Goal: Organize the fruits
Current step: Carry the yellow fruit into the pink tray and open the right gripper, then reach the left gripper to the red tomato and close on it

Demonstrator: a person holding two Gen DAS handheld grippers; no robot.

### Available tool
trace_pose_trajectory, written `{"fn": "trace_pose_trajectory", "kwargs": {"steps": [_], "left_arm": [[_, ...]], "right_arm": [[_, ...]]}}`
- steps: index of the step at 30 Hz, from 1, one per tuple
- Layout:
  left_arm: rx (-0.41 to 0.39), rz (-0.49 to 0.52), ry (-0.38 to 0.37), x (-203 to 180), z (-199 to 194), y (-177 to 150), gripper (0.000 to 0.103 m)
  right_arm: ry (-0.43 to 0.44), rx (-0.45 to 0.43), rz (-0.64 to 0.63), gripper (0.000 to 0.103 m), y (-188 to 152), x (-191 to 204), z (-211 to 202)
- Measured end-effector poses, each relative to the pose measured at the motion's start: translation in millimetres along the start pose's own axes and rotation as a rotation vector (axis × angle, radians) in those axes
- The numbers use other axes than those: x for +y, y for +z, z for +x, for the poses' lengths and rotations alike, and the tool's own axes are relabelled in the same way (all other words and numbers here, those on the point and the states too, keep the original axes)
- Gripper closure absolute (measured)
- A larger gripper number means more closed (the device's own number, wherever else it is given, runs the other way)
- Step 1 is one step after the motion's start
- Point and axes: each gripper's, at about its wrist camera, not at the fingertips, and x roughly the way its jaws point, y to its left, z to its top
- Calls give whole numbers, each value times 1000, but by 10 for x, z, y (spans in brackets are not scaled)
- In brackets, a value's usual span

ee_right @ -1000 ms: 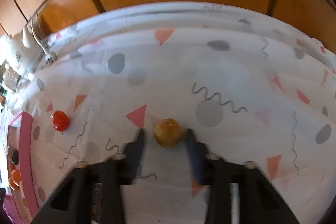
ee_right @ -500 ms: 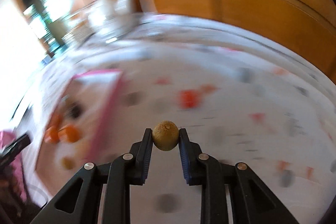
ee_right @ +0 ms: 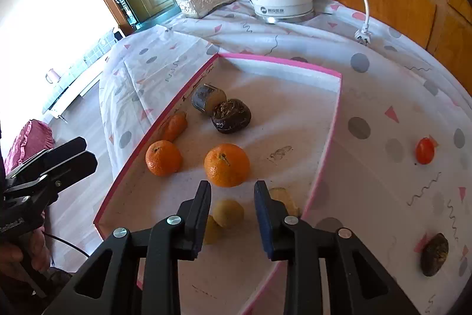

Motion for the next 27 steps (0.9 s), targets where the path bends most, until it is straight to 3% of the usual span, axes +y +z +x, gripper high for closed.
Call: {"fn": "trace_pose_trajectory", "kwargs": {"steps": [13,27], "left_arm": [[10,111,-38,-395,20,12,34],[49,281,-106,-1025,209,12,34]], "right_arm": [[-189,-52,52,71,-310,-572,-634],[-424,-91,280,69,-894,-1676,-1448]]}}
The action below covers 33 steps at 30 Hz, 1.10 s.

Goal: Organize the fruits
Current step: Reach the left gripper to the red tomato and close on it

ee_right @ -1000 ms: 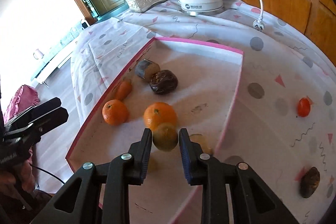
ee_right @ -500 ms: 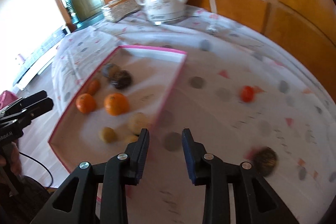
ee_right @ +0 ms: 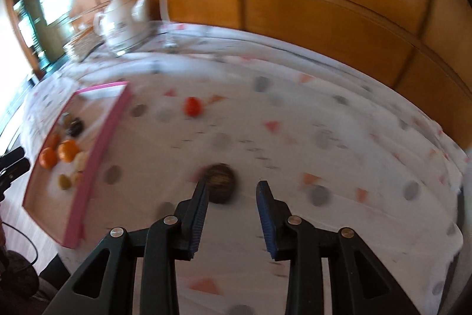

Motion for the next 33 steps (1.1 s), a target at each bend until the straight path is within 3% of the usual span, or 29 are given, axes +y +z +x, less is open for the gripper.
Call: {"fn": "trace_pose_trajectory", "kwargs": {"steps": [10,19,33], "left_arm": [[29,87,-41,-355,227,175,34],[63,144,-63,-697,513,404,34],[114,167,-92,-1061,957,623,34]], "right_arm": [[-193,9,173,69,-238,-971,-140],[-364,49,518,69,-647,-1938,-176],[-477,21,830,69,-975,-2502,-447]]}}
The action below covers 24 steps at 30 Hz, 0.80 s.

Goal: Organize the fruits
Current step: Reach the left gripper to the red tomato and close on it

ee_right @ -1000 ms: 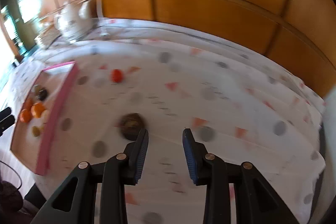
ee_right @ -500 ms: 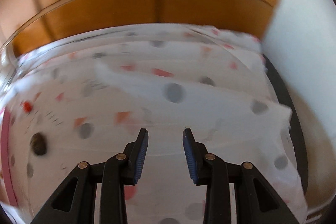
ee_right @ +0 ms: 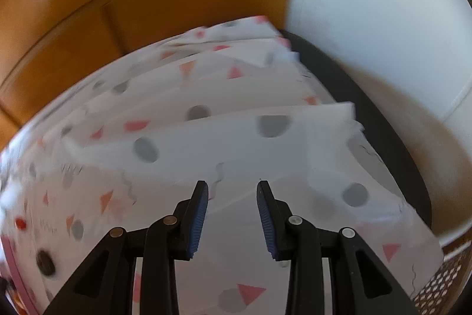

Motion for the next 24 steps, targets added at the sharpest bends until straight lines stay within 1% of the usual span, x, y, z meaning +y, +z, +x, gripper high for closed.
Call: {"fn": "trace_pose_trajectory", "kwargs": {"steps": [3,5,10,12,16,18,21,23,24], "left_arm": [[17,-12,-9,-23,129,53,35],[36,-24,-14,-29,235,92,38],[76,-45,-47,-74,479,223,48],[88,-57,-52,-101,594,302,52],[101,-63,-59,-170,787,453,55],[117,-67,-68,-202,902,526,55],[136,-73,-68,-242,1073,616,55],[148,-69,-52,-278,1195,656,56],[153,-72,-55,-282,1253,671,58]], "right_arm": [[-22,-11,119,68,43,-266,-36],[-34,-11,185,67,55,-415,-43],[-63,-16,264,66,98,-594,-38],[-58,-25,289,66,102,-641,-52],[-42,-17,301,66,100,-653,-29],[-35,-14,293,66,107,-630,-21],[-32,-14,285,66,109,-609,-21],[-31,-11,279,66,109,-595,-14],[-28,-8,276,66,110,-587,-8]]}}
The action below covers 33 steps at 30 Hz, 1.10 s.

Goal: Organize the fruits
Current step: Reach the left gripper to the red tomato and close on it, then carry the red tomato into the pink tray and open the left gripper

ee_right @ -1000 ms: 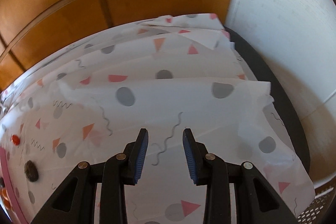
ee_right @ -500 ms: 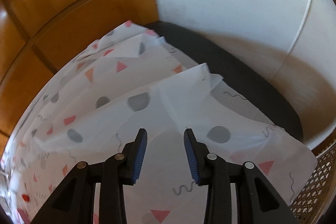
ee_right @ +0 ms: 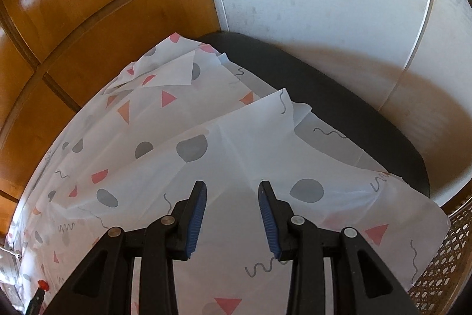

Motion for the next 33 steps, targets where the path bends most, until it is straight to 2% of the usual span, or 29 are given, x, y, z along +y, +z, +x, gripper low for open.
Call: {"fn": "trace_pose_trajectory", "kwargs": {"steps": [1,2,6,12,18,23,26,33], "left_arm": [[14,-6,-19,0,81,26,69],[10,-2,-12,-4,125,43,74],[-3,-14,-16,14,79,26,75],[-85,-59,-62,251,-432,-162,75],[-165,-148,-39,758,-996,-342,75],[-199,-221,-2,1234,-1381,-605,75],[-200,-266,23,1506,-1498,-787,75],[-147,-290,100,1823,-1369,-1184,74]], "right_arm": [[-1,1,-4,66,-7,5,-4],[-4,1,-12,66,-10,18,0],[-8,5,-52,66,-19,88,33],[3,1,-67,66,-6,112,37],[15,-5,-75,66,-19,127,9],[26,-3,-80,66,-34,141,2],[29,0,-88,66,-41,158,2],[32,7,-118,66,-80,220,7]]}}
